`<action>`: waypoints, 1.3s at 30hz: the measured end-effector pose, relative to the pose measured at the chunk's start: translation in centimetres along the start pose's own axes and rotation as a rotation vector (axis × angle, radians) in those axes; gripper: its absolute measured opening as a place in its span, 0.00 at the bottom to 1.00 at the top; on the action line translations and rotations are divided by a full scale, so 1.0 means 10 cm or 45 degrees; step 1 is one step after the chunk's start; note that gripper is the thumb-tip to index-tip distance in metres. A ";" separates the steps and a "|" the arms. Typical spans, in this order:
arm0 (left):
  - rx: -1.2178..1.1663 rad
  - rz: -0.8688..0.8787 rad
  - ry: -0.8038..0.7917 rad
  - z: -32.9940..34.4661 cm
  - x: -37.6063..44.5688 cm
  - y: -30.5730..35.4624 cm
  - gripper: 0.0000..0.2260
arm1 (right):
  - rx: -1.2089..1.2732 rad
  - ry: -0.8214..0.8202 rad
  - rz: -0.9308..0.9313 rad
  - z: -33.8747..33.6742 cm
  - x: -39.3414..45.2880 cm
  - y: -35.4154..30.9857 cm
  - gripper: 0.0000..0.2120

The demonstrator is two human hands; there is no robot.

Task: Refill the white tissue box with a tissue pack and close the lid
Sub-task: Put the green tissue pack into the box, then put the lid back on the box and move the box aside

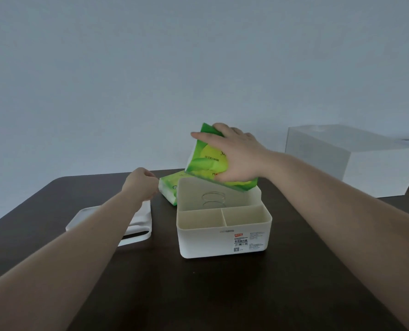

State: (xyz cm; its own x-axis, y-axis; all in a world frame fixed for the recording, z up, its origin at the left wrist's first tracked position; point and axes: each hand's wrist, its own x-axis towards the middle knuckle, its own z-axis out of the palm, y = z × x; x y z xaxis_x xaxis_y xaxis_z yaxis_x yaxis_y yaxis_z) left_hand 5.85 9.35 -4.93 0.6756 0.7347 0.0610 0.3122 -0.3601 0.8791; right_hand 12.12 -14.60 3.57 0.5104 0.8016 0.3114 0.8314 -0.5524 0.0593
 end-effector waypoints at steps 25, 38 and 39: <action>0.471 -0.029 0.125 -1.00 -0.31 -0.63 0.06 | 0.425 -0.080 -0.023 0.24 0.27 -0.97 0.14; 0.240 -0.328 0.069 -1.34 -0.31 -1.21 0.22 | 0.410 -0.668 0.320 1.03 0.71 -1.83 0.24; 0.194 -0.327 0.062 -1.33 -0.29 -1.20 0.21 | 0.456 -0.653 0.359 1.05 0.72 -1.83 0.24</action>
State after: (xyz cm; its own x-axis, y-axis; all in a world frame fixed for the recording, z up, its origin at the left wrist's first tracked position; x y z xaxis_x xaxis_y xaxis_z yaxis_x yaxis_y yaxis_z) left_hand -8.77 19.21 -9.38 0.5301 0.8382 -0.1282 0.5676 -0.2384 0.7880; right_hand 2.88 3.66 -5.20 0.6841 0.6938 -0.2250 0.6278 -0.7172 -0.3025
